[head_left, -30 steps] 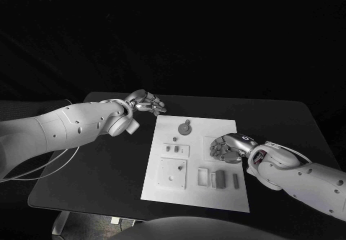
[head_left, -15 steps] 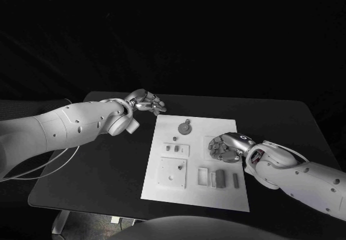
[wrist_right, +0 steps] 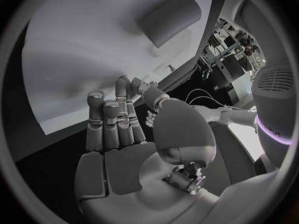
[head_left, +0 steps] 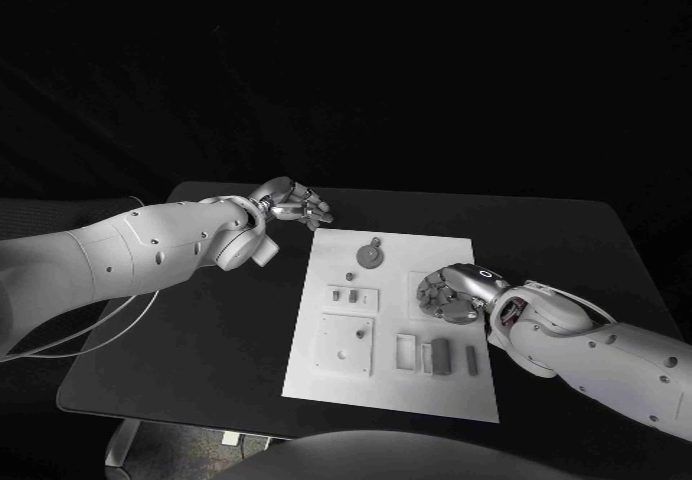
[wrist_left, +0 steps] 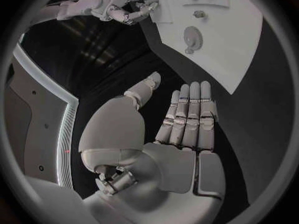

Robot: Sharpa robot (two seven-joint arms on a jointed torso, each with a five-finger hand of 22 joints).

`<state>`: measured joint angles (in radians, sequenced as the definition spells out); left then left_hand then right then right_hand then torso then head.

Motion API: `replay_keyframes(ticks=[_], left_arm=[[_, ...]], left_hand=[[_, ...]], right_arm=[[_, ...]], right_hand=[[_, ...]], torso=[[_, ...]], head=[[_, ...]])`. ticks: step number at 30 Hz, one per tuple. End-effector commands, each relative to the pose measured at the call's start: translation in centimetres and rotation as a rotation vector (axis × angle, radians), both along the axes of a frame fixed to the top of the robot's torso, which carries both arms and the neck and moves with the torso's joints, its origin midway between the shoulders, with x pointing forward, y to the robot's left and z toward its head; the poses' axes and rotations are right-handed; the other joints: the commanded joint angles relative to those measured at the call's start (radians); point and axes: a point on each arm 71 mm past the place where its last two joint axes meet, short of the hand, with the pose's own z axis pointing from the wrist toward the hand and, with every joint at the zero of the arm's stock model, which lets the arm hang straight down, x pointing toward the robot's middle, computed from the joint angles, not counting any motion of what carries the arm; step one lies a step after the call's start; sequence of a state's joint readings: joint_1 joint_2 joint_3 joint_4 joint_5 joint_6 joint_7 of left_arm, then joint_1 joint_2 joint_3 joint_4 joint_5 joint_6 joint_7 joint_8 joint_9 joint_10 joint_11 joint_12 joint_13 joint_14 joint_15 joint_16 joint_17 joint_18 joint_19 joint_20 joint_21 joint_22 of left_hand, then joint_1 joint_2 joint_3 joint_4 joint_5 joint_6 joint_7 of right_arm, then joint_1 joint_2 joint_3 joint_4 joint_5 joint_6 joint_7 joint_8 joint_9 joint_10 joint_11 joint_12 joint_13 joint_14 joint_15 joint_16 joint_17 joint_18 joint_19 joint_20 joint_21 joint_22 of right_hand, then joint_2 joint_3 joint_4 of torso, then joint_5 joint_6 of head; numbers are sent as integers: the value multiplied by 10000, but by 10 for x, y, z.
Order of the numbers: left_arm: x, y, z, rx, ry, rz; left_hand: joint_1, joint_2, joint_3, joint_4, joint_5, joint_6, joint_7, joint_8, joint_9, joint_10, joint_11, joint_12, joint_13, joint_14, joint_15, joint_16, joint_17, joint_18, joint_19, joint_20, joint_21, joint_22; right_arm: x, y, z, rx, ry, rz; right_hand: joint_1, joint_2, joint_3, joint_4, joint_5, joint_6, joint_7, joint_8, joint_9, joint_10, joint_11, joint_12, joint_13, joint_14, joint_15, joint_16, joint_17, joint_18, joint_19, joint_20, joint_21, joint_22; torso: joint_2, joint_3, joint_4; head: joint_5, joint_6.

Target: Assemble the parts on the task board

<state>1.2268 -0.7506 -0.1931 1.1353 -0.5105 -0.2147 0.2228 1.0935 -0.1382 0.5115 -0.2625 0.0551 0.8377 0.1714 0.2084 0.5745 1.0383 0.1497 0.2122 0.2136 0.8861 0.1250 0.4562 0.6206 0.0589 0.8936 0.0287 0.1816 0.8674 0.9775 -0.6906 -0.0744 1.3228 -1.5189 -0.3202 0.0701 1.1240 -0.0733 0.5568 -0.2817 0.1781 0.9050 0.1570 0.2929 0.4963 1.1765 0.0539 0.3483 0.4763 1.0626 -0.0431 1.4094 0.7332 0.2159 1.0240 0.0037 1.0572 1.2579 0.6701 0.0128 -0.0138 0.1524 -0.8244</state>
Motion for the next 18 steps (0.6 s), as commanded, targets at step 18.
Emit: replay_keyframes(ticks=[18], left_arm=[[0, -1, 1, -105, 41, -106]], left_hand=[[64, 34, -37, 24, -57, 6, 38, 64, -22, 49, -7, -61, -19, 55, 16, -63, 31, 87, 28, -11, -58, 19]], right_arm=[[-1, 0, -1, -199, -50, 55]], right_hand=[[-19, 381, 612, 145, 72, 449, -149, 187, 62, 424, -122, -161, 243, 75, -199, 20, -75, 459, 24, -64, 9, -13]], torso=[[0, 3, -3]], head=[[10, -54]])
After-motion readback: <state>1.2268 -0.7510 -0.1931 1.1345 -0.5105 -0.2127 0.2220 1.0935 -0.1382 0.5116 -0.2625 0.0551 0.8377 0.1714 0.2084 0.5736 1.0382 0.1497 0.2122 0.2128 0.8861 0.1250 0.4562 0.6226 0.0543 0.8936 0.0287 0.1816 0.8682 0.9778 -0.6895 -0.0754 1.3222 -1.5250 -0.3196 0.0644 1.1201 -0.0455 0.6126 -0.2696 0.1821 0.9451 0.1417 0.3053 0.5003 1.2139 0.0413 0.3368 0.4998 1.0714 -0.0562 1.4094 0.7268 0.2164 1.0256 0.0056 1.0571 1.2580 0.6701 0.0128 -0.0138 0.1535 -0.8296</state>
